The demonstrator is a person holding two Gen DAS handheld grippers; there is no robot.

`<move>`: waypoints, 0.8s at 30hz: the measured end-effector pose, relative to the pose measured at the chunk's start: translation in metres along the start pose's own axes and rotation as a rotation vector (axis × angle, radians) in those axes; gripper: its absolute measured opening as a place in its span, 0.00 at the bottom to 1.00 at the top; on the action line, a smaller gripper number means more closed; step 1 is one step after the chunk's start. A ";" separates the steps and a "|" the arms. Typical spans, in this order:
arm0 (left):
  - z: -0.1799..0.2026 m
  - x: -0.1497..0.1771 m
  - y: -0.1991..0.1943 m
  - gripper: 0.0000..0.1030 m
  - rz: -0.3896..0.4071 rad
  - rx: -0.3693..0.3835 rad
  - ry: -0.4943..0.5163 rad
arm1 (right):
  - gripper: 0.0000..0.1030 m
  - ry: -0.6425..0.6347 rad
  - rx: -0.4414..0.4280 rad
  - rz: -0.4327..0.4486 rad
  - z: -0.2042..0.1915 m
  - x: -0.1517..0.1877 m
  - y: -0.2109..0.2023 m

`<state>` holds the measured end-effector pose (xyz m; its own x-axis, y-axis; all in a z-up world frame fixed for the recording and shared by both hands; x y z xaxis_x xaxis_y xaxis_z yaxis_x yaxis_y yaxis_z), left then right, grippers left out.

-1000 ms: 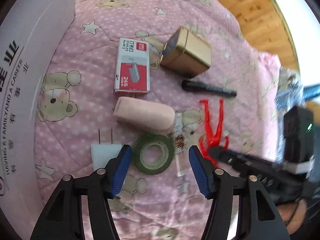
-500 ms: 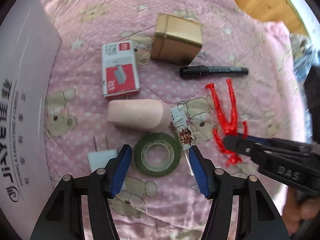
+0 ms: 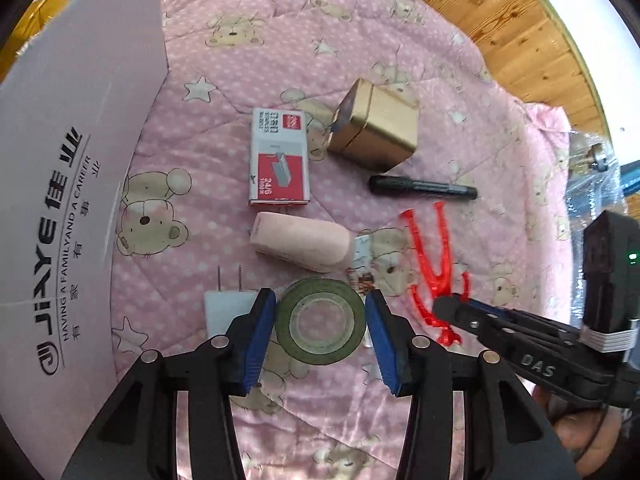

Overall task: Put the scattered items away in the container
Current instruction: 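Grasp the green tape roll with the left gripper while the right gripper holds the red figure, then carry the red figure and green tape with both grippers over the white box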

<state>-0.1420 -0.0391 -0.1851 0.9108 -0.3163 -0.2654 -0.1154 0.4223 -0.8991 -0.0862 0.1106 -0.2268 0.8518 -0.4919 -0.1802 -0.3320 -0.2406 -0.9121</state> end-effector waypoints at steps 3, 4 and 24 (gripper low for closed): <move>0.001 0.000 -0.008 0.46 0.009 0.006 0.004 | 0.19 -0.007 -0.002 0.000 -0.003 0.001 -0.003; 0.001 0.000 -0.009 0.46 0.010 0.006 0.003 | 0.19 -0.010 -0.001 0.002 -0.004 0.002 -0.004; 0.017 0.014 -0.068 0.46 0.068 0.008 0.057 | 0.19 -0.045 -0.030 0.058 -0.036 0.034 -0.053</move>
<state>-0.1151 -0.0578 -0.1219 0.8767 -0.3345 -0.3457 -0.1729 0.4515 -0.8753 -0.0539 0.0765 -0.1717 0.8481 -0.4676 -0.2492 -0.3924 -0.2381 -0.8884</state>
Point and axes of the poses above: each gripper's, at about its wrist camera, not at the fingertips, and y roughly the way its jaws point, z to its right, x to its underside, the point moved 7 cm from there along y, roughly the way its jaws point, and after that the axes turned 8 degrees about z, right-handed, at the moved point
